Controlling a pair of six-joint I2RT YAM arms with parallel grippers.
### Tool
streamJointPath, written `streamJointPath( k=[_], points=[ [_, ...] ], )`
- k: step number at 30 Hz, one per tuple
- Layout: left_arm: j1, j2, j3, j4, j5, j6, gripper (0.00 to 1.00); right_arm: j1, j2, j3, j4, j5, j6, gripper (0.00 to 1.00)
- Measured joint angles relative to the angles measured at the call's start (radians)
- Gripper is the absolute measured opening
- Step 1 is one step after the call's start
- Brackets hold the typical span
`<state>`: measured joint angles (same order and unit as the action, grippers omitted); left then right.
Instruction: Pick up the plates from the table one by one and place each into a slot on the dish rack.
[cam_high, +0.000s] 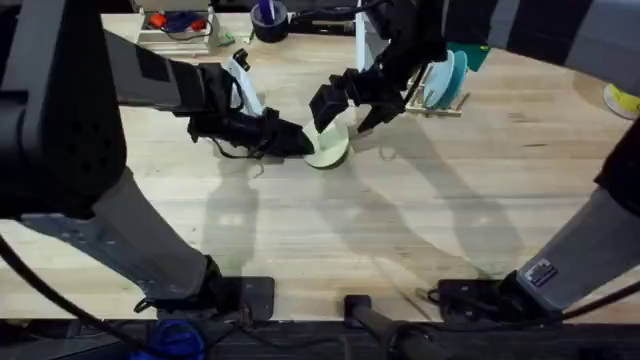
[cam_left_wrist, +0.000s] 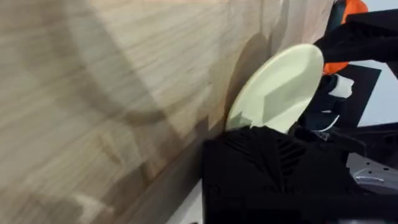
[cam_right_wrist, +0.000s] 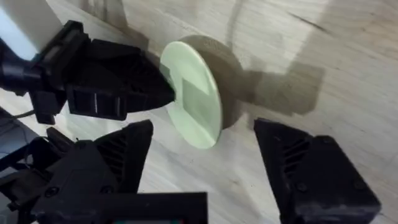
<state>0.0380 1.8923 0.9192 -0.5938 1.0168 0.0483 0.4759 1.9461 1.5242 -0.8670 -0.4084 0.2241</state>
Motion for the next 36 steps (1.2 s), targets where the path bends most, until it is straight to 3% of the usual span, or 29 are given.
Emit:
streamJointPath(
  k=[24,36],
  points=[
    [0.0,0.0,0.0,0.0,0.0,0.0,0.043,0.007,0.003,0.0,0.007,0.0,-0.011,0.986],
    [0.0,0.0,0.0,0.0,0.0,0.0,0.042,0.031,0.071,0.0,0.054,0.0,-0.011,0.979]
  ],
)
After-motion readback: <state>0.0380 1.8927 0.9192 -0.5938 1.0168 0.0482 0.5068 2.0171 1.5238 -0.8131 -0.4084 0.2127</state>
